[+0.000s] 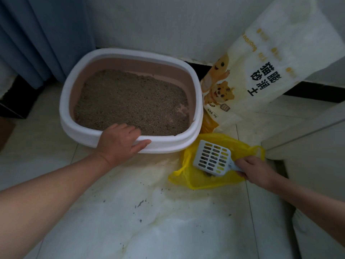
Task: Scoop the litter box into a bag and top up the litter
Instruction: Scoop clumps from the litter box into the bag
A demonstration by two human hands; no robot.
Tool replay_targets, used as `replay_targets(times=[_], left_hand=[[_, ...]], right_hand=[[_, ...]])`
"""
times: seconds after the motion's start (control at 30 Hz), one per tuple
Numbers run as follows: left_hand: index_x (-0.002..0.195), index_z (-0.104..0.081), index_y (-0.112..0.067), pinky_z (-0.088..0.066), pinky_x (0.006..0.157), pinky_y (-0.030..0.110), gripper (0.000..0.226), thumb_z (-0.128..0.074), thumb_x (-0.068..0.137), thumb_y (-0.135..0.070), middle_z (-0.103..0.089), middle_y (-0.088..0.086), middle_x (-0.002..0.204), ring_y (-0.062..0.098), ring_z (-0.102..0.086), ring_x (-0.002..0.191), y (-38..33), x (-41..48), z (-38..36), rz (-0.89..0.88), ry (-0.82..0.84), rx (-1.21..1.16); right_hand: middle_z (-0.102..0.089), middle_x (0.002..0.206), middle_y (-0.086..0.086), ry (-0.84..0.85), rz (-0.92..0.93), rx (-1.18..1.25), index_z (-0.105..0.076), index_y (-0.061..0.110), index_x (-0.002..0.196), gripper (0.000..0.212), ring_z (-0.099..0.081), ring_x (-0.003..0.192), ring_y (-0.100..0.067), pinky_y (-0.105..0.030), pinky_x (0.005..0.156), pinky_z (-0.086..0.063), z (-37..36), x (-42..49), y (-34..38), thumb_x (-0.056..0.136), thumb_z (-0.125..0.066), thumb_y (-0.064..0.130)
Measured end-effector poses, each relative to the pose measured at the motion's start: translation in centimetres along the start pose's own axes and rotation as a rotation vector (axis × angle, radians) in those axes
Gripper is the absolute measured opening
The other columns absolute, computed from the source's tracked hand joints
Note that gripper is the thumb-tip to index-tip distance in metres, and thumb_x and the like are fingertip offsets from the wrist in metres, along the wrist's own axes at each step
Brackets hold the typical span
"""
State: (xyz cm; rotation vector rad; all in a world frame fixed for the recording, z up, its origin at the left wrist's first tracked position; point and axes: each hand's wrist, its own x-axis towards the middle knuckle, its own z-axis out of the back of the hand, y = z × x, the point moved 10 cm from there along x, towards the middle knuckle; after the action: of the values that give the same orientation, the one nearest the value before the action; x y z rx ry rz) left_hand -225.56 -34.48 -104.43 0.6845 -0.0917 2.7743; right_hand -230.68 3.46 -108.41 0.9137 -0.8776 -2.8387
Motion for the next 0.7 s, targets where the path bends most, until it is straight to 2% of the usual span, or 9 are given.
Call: replay_targets(times=[0.07,0.17,0.27,0.4,0.57,0.7], left_hand=[[0.071,-0.056,-0.015,-0.038,0.06,0.036,0.049,-0.043,0.099,-0.053,-0.056,0.004,0.066,0.028,-0.054,0.062,0.0,0.0,0.1,0.0,0.001,-0.007],[0.07,-0.056,-0.015,-0.039,0.059,0.036,0.05,-0.042,0.099,-0.054,-0.055,0.004,0.065,0.028,-0.054,0.062,0.1,0.0,0.1,0.005,0.005,-0.021],[0.07,-0.056,-0.015,-0.039,0.06,0.035,0.051,-0.042,0.099,-0.055,-0.055,0.005,0.066,0.028,-0.054,0.062,0.1,0.0,0.1,0.015,0.007,-0.032],[0.071,-0.056,-0.016,-0.037,0.061,0.035,0.049,-0.043,0.099,-0.055,-0.055,0.003,0.067,0.028,-0.054,0.064,0.1,0.0,0.2,0.038,0.018,-0.042],[0.076,-0.058,-0.015,-0.039,0.062,0.035,0.046,-0.048,0.097,-0.054,-0.056,0.002,0.072,0.026,-0.054,0.067,0.3,0.1,0.5,0.085,0.057,-0.12],[0.09,-0.065,-0.015,-0.043,0.07,0.036,0.038,-0.057,0.091,-0.052,-0.058,0.0,0.087,0.021,-0.053,0.081,0.8,-0.3,1.4,0.236,0.072,-0.269]], right_hand=[[-0.042,0.041,-0.005,-0.013,-0.043,0.018,-0.049,0.008,0.049,0.046,-0.037,0.038,-0.014,-0.027,0.045,-0.029,0.0,-0.2,-0.2,0.095,-0.05,0.012],[-0.038,0.048,-0.003,-0.052,-0.029,0.042,-0.045,0.01,0.058,0.039,-0.034,0.037,-0.008,-0.019,0.04,-0.026,0.1,-0.5,1.1,0.096,-0.049,0.005],[-0.031,0.049,-0.004,-0.06,0.008,0.27,-0.04,0.013,0.053,0.044,-0.027,0.044,-0.017,-0.025,0.043,-0.021,-0.2,-1.0,3.5,0.096,-0.044,0.007],[-0.031,0.048,-0.002,0.057,0.048,0.467,-0.041,0.01,0.057,0.046,-0.024,0.041,-0.013,-0.024,0.042,-0.019,-3.0,-1.3,7.3,0.103,-0.038,0.01],[-0.036,0.048,-0.003,0.136,0.098,0.521,-0.048,0.006,0.064,0.047,-0.029,0.041,-0.014,-0.027,0.044,-0.025,-6.1,-2.0,11.9,0.107,-0.033,0.019],[-0.038,0.055,-0.005,0.158,0.144,0.549,-0.052,0.004,0.074,0.04,-0.031,0.045,-0.014,-0.026,0.043,-0.027,-7.3,-2.0,16.2,0.106,-0.034,0.02]])
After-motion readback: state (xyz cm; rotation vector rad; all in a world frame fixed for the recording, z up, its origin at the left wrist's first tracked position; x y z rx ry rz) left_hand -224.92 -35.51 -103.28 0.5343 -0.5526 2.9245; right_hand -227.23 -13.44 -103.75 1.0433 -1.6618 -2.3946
